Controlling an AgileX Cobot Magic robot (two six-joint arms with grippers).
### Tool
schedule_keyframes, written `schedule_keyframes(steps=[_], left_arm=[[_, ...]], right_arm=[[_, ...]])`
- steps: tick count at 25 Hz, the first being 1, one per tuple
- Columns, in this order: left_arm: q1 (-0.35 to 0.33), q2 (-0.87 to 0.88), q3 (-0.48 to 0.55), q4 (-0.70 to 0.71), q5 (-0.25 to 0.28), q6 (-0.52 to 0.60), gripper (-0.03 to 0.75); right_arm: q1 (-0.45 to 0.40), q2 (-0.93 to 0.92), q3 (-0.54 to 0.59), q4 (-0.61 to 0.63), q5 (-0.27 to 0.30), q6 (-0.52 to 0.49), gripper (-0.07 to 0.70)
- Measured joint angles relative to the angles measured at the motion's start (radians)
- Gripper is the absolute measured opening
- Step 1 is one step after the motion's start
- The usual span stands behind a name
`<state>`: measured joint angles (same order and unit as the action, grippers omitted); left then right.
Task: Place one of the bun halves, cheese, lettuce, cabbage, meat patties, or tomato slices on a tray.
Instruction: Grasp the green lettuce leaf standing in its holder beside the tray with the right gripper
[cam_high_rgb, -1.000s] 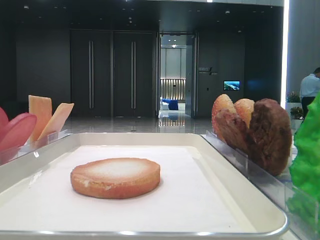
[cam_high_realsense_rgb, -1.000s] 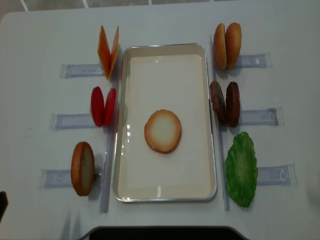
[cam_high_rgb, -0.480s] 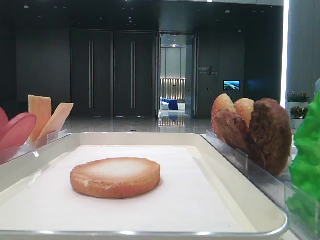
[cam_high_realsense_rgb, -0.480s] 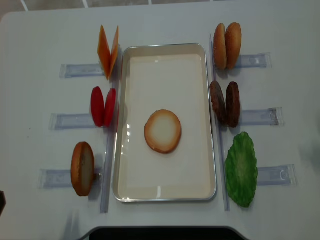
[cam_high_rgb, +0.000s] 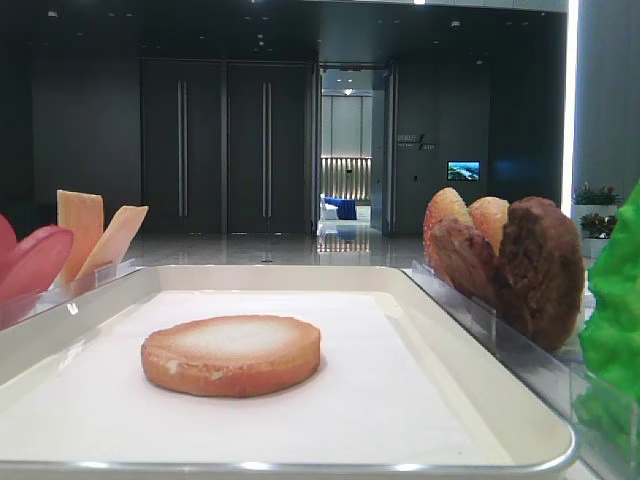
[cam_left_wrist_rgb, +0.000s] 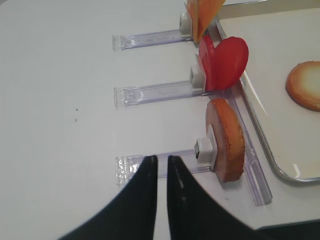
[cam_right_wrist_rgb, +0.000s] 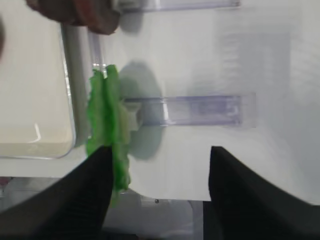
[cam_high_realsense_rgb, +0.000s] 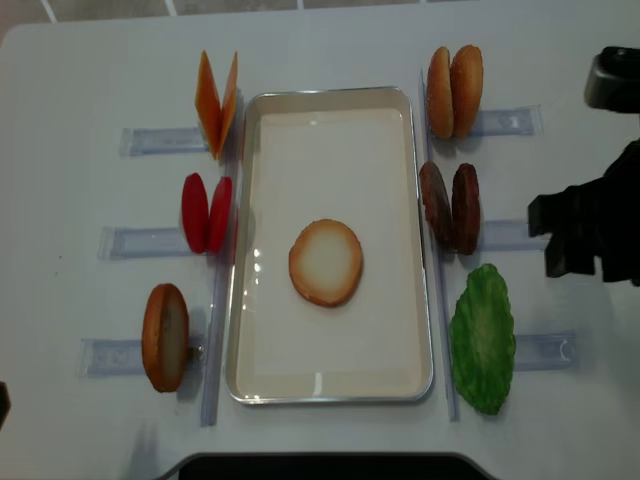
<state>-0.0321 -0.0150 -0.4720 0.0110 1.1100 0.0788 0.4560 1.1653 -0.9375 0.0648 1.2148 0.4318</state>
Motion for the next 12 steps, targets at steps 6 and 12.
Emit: schedule_keyframes(steps=[6,12], left_arm=[[0.0,0.0,0.0,0.0,0.0,0.0,0.013],[0.0,0.0,0.0,0.0,0.0,0.001,0.001]], right_arm=[[0.205,0.002,0.0,-0.05,0.0,0.209,0.403],[0.244,0.064,-0.001,-0.049,0.002,0.26,0.403]])
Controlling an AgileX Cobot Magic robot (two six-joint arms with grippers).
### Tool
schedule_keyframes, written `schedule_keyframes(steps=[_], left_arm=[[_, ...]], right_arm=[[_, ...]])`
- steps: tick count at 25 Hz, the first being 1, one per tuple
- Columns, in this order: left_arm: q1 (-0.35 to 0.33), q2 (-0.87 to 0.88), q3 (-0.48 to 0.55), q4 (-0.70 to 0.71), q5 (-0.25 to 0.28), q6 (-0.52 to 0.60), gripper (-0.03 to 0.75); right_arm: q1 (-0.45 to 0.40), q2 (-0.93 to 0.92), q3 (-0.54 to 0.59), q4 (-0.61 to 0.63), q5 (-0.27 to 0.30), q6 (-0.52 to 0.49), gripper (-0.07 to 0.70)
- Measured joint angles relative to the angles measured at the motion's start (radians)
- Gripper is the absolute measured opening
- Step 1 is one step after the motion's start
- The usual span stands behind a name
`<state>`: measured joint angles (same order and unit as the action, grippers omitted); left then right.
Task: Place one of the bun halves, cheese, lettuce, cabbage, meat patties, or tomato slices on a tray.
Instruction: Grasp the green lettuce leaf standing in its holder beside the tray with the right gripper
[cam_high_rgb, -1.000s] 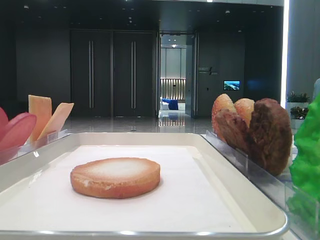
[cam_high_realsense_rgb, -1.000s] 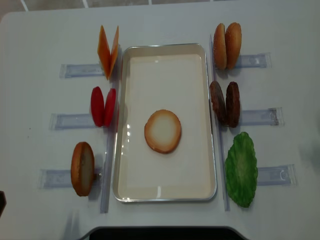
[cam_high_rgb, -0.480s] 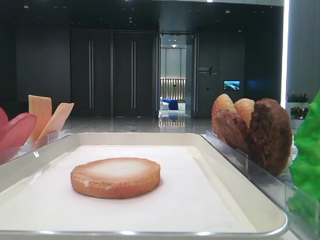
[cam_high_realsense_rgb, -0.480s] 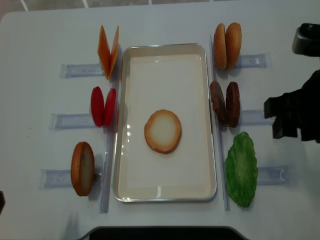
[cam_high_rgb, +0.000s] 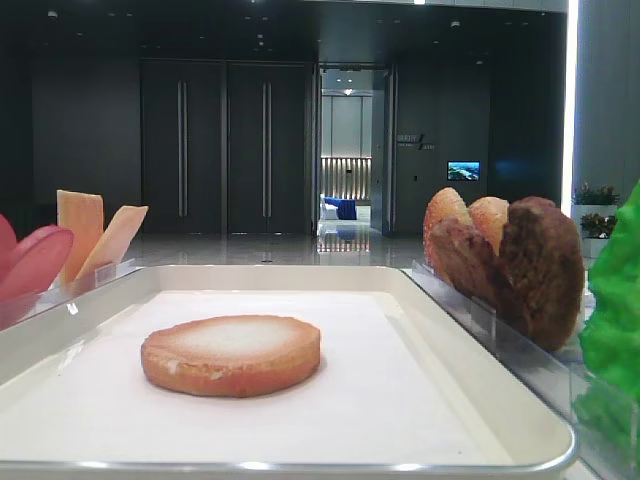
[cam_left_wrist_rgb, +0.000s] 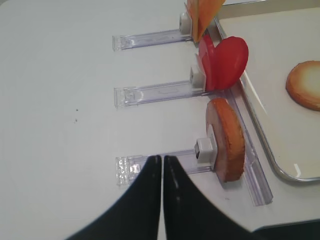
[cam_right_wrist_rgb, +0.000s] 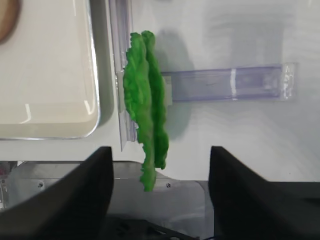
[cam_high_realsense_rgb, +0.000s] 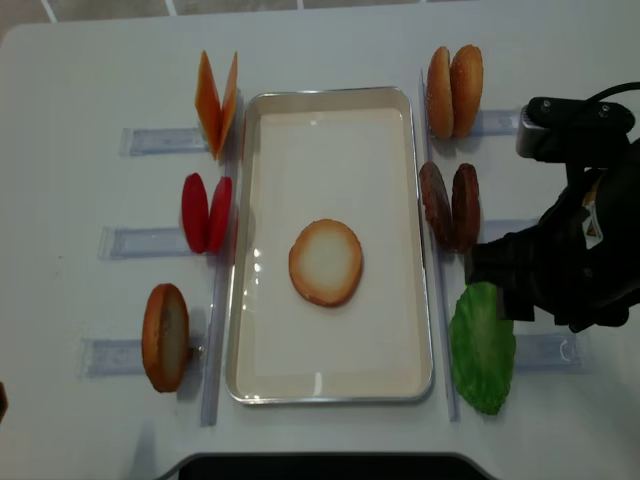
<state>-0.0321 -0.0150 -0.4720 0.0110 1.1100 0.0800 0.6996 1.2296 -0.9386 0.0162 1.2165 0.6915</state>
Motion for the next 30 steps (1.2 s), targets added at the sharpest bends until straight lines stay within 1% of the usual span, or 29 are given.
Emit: schedule_keyframes(steps=[2,6,10,21,26,30], left_arm=[[0.0,0.0,0.0,0.0,0.0,0.005,0.001],[0.0,0.0,0.0,0.0,0.0,0.009,0.001],[0.0,0.0,0.0,0.0,0.0,0.01,0.0],[0.0,0.0,0.0,0.0,0.0,0.01,0.0],[0.0,0.0,0.0,0.0,0.0,0.01,0.0],[0.0,0.0,0.0,0.0,0.0,0.01,0.0]], right_arm=[[0.007,0.036,0.0,0.0,0.0,0.0,0.403],[0.025,0.089,0.0,0.001,-0.047,0.0,0.403],[0.028,0.125,0.0,0.0,-0.062,0.0,0.396],[0.028,0.15,0.0,-0.003,-0.101,-0.008,0.306],[0.028,0.15,0.0,-0.005,-0.105,-0.016,0.289],[0.028,0.15,0.0,-0.005,-0.096,-0.026,0.288]])
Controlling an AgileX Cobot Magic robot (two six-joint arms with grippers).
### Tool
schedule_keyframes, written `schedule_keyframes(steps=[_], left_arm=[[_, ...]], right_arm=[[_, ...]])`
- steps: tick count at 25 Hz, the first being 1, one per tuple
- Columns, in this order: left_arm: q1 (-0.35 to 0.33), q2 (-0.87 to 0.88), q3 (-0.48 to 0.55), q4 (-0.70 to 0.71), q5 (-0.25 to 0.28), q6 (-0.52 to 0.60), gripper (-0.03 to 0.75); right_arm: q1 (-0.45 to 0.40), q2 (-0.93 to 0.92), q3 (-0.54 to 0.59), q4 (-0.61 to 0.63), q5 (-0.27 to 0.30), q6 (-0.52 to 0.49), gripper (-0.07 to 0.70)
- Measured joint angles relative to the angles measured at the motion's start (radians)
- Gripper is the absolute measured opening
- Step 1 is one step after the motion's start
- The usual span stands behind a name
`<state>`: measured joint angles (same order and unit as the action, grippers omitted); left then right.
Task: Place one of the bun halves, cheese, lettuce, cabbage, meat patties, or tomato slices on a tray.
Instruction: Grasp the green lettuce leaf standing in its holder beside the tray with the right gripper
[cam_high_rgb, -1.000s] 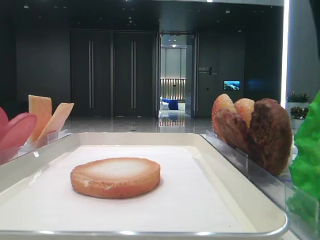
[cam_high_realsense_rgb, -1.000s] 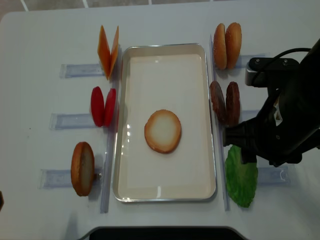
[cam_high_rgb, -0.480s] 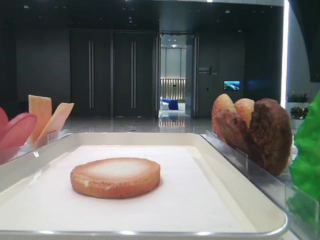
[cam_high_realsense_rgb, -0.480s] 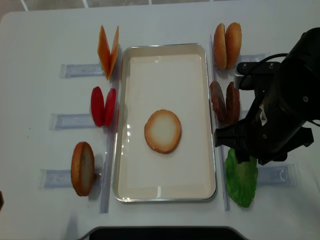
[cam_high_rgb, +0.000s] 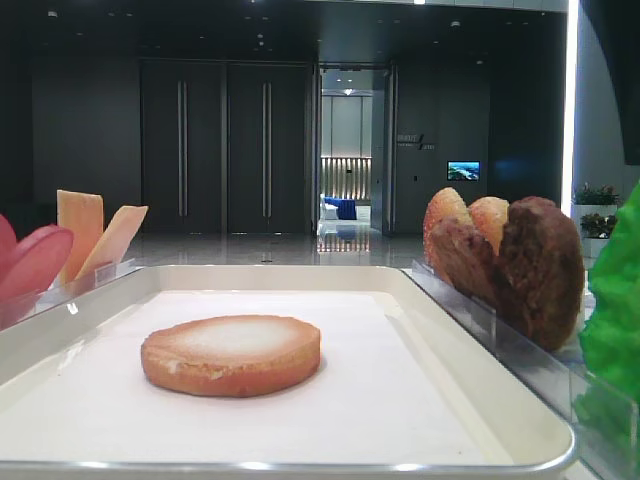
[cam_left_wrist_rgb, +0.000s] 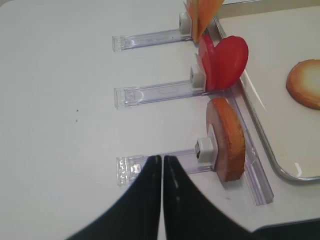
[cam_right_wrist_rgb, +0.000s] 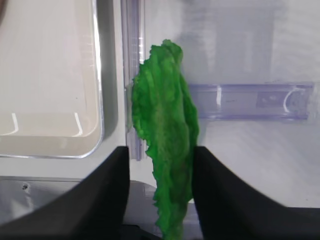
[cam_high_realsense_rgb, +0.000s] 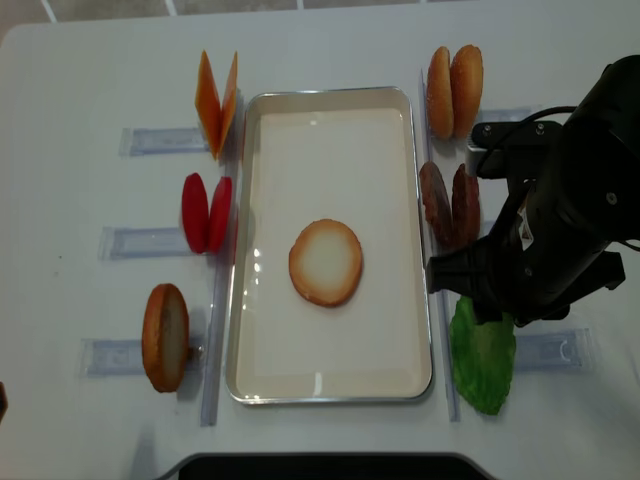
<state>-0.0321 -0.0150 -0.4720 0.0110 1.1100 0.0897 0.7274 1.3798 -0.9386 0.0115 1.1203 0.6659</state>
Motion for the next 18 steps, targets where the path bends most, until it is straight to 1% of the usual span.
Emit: schedule_keyframes(steps=[9,11,13,17,18], left_arm=[[0.0,0.0,0.0,0.0,0.0,0.0,0.0],[0.0,0.0,0.0,0.0,0.0,0.0,0.0],[0.0,0.0,0.0,0.0,0.0,0.0,0.0],[0.0,0.0,0.0,0.0,0.0,0.0,0.0],[0.0,0.0,0.0,0.0,0.0,0.0,0.0]], right_arm=[[0.0,0.0,0.033,0.0,-0.006,-0.004,0.286],[0.0,0.0,0.033,-0.003,-0.008,-0.004,0.269],[0.0,0.0,0.033,-0.004,-0.009,-0.004,0.221],[0.0,0.0,0.033,-0.023,-0.009,-0.015,0.036],[0.0,0.0,0.033,-0.024,-0.009,-0.019,0.025]])
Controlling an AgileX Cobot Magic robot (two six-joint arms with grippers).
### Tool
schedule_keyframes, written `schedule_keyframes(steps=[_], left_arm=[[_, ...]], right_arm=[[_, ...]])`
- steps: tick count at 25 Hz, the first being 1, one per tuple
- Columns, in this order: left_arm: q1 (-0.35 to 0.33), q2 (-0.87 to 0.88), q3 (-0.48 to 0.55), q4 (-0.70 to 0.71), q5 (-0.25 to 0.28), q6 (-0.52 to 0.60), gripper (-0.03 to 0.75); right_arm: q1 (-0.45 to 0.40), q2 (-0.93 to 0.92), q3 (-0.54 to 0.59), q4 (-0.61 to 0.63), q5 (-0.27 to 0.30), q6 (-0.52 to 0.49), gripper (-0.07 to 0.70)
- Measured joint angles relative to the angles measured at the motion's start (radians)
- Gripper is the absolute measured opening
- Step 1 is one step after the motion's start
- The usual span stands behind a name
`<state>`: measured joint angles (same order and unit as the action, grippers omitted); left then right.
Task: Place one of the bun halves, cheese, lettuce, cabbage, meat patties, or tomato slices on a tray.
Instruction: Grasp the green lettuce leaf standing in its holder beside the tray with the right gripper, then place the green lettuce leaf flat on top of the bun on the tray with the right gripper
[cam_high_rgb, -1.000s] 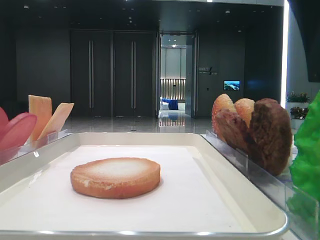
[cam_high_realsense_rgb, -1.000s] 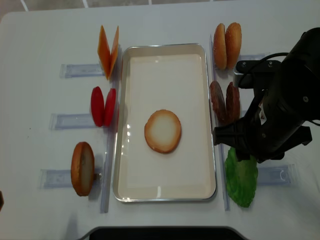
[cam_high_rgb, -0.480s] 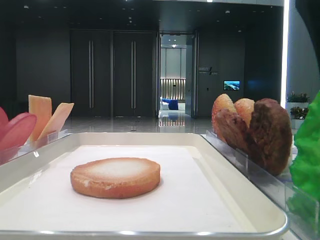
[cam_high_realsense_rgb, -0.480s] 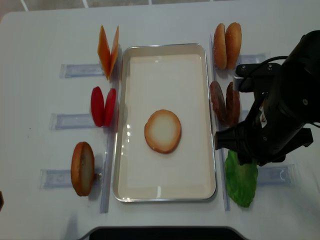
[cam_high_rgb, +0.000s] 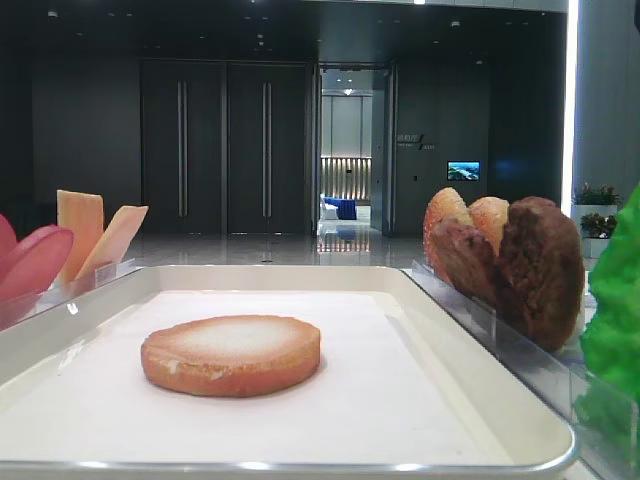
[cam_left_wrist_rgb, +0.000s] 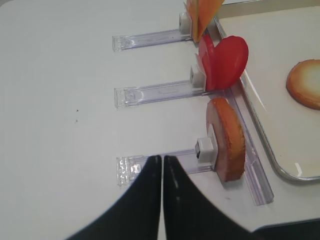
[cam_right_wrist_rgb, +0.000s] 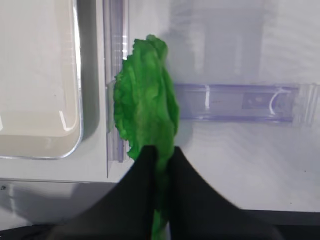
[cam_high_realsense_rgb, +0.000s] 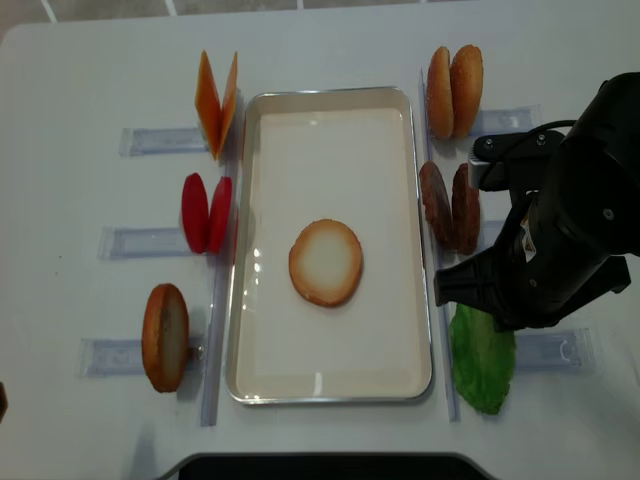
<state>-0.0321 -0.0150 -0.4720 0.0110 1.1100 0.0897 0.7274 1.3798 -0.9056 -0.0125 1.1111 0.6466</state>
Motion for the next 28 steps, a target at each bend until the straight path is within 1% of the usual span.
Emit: schedule_keyframes(steps=[3,5,10,13,15,18,21,25,28], left_arm=[[0.0,0.0,0.0,0.0,0.0,0.0,0.0],[0.0,0.0,0.0,0.0,0.0,0.0,0.0],[0.0,0.0,0.0,0.0,0.0,0.0,0.0],[0.0,0.0,0.0,0.0,0.0,0.0,0.0],[0.0,0.0,0.0,0.0,0.0,0.0,0.0],[0.0,0.0,0.0,0.0,0.0,0.0,0.0],[0.0,0.0,0.0,0.0,0.0,0.0,0.0],[0.0,0.0,0.0,0.0,0.0,0.0,0.0],[0.0,0.0,0.0,0.0,0.0,0.0,0.0]], right_arm=[[0.0,0.0,-0.003,0.013,0.004,-0.022,0.025],[0.0,0.002,-0.025,0.013,0.014,-0.043,0.025],[0.0,0.005,-0.163,0.035,0.081,-0.081,0.024],[0.0,0.005,-0.242,0.035,0.102,-0.094,0.024],[0.0,0.005,-0.272,0.033,0.103,-0.096,0.024],[-0.001,0.005,-0.28,0.028,0.105,-0.099,0.024],[-0.031,0.005,-0.282,0.028,0.1,-0.118,0.024],[-0.097,0.005,-0.292,0.036,0.063,-0.158,0.023],[-0.119,0.014,-0.299,0.083,0.03,-0.201,0.023]])
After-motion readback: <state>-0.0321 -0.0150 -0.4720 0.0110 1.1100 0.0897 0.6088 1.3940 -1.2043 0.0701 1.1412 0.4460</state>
